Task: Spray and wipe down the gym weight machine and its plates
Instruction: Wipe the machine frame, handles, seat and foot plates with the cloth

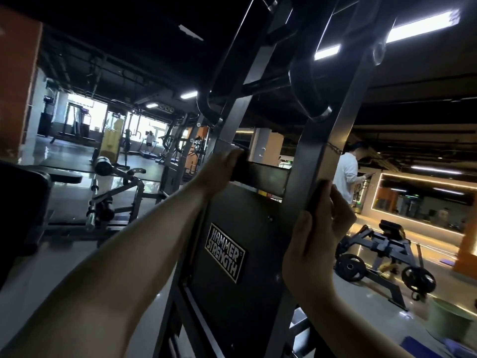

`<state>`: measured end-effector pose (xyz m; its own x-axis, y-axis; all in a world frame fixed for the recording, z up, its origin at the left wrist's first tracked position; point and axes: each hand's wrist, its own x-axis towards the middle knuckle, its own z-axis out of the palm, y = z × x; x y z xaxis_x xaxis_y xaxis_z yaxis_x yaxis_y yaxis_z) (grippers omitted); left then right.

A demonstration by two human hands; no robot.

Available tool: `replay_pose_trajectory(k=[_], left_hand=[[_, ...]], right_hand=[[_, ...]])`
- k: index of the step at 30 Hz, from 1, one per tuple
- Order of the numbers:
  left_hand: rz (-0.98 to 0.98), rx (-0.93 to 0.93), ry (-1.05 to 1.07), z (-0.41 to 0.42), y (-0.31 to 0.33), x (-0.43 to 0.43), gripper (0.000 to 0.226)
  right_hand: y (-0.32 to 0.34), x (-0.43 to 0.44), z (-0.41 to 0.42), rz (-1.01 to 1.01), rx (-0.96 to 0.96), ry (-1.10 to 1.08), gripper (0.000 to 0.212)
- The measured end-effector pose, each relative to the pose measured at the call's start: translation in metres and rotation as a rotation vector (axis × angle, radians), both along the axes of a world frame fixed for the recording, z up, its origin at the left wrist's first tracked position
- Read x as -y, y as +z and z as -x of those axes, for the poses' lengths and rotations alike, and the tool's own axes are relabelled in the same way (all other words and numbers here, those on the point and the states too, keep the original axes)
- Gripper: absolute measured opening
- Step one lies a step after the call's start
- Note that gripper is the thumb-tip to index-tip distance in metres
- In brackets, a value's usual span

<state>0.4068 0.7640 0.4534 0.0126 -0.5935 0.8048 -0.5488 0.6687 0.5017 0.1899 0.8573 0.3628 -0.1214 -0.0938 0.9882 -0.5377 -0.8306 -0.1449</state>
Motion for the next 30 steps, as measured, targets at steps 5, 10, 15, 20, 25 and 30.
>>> replay_pose_trajectory(k=[5,10,15,20,25,30], left_hand=[[-0.024,-0.124,0.126,-0.019,-0.002,0.037,0.048],[0.137,-0.365,-0.046,0.039,-0.036,-0.016,0.022],[0.325,-0.292,-0.060,0.102,-0.058,-0.076,0.040],[0.451,-0.261,-0.059,0.095,-0.090,-0.076,0.043],[0.202,-0.361,-0.025,0.079,-0.124,-0.062,0.037],[0.149,-0.286,-0.137,0.082,-0.132,-0.072,0.043]], right_hand=[[0.000,0.003,0.002,0.013,-0.010,-0.015,0.057],[0.001,0.004,0.002,0.008,-0.007,-0.022,0.057],[0.004,0.003,0.003,0.014,-0.007,-0.039,0.055],[0.002,0.000,0.001,-0.007,-0.012,-0.030,0.055],[0.005,-0.003,0.002,0.013,-0.026,-0.069,0.055],[0.003,-0.004,0.002,0.013,-0.013,-0.065,0.055]])
